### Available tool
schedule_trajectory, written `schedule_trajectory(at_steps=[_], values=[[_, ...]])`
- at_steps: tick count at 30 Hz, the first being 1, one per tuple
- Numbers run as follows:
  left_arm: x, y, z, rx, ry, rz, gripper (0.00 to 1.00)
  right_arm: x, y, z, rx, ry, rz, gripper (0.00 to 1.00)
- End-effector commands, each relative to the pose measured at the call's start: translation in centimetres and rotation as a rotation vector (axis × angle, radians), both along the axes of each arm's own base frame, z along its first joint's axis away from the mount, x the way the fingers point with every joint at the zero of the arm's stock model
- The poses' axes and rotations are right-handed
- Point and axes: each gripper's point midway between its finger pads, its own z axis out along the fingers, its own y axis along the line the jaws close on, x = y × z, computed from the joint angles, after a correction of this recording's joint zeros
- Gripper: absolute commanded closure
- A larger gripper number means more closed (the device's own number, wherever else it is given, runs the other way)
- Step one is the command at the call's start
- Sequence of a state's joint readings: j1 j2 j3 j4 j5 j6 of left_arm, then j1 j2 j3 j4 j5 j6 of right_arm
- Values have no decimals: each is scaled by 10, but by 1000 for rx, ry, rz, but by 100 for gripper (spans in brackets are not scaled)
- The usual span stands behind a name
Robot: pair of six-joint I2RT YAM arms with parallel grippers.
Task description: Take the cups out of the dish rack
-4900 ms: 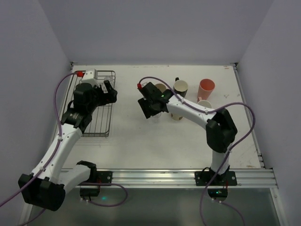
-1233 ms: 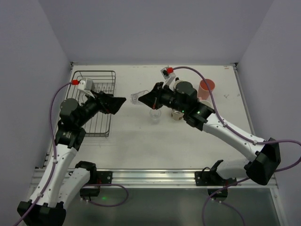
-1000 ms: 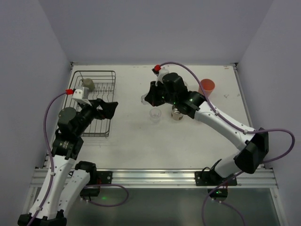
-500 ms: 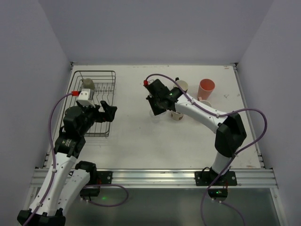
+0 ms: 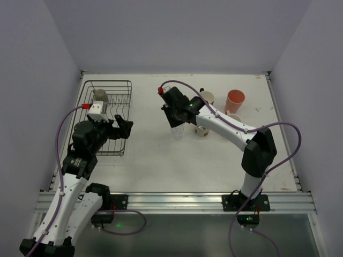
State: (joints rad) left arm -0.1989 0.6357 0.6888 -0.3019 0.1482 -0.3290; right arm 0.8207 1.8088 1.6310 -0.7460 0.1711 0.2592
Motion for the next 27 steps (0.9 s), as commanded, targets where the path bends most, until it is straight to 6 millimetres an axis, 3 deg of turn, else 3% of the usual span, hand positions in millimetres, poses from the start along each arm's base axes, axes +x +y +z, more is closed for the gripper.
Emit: schedule_trajectory(at_steps=[1, 17, 18, 22, 27], values=[[1, 2, 1, 20, -12, 5, 0, 5, 6, -1, -14, -20, 22, 100], [8, 10, -4, 32, 12, 62, 0, 12, 3, -42, -93, 3, 3, 100], [11, 12, -6, 30, 28, 81, 0, 13, 3, -41, -94, 2, 0, 97], [24, 18, 5, 1, 44, 141, 0, 17, 4, -29, -71, -36, -8, 66], [46, 19, 28, -58, 31, 199, 0, 13, 10, 16, 53, -101, 9, 51]])
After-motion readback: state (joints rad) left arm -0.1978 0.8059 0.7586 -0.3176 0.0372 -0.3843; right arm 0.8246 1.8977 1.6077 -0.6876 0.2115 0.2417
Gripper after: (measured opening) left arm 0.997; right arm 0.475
